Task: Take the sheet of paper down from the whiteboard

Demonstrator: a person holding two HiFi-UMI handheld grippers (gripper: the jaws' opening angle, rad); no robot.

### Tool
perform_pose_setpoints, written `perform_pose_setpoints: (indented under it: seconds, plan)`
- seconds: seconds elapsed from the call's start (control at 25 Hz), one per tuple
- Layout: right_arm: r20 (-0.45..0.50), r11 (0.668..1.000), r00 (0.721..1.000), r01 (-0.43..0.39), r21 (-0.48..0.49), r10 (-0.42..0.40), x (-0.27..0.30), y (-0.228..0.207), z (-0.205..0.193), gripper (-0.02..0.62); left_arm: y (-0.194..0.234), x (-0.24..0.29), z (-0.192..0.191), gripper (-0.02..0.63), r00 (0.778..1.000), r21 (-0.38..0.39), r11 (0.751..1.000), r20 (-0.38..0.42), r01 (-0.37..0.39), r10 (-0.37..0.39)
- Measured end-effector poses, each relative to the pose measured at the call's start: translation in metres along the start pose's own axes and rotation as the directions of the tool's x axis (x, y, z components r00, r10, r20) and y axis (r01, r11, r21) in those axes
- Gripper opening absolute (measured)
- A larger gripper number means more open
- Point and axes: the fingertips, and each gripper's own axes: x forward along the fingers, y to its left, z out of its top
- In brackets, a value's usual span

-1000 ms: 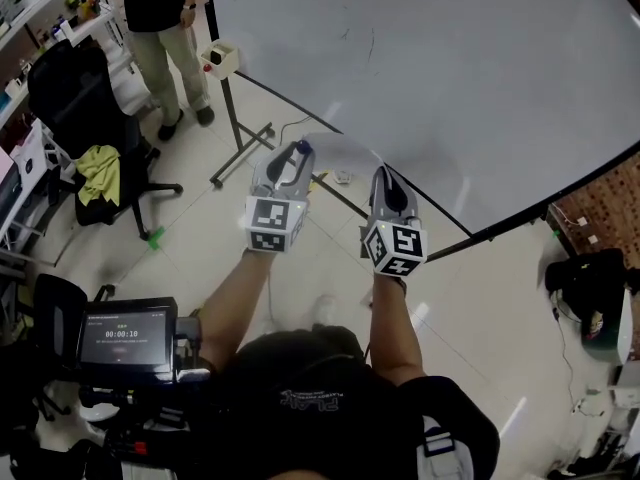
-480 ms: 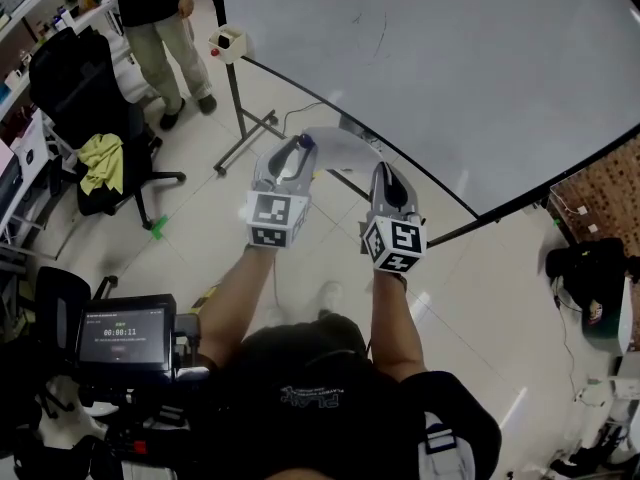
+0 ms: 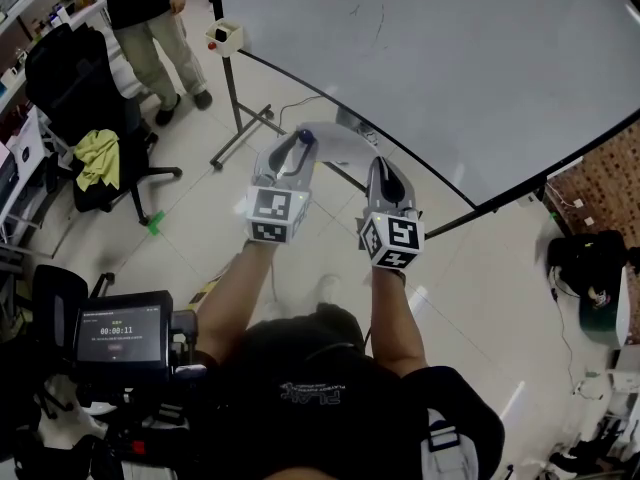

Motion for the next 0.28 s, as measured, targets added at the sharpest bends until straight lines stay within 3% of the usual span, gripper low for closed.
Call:
perform_pose_setpoints:
  seconds: [0.28]
  plan:
    - [-0.003, 1.000, 1.000, 0.003, 0.005, -0.003, 0.0000, 0.0013, -0.0019, 0.014, 0.0014, 0.0008, 0.0000, 0.123, 1.000, -0.010, 1.000, -0.001, 0.006, -0.006]
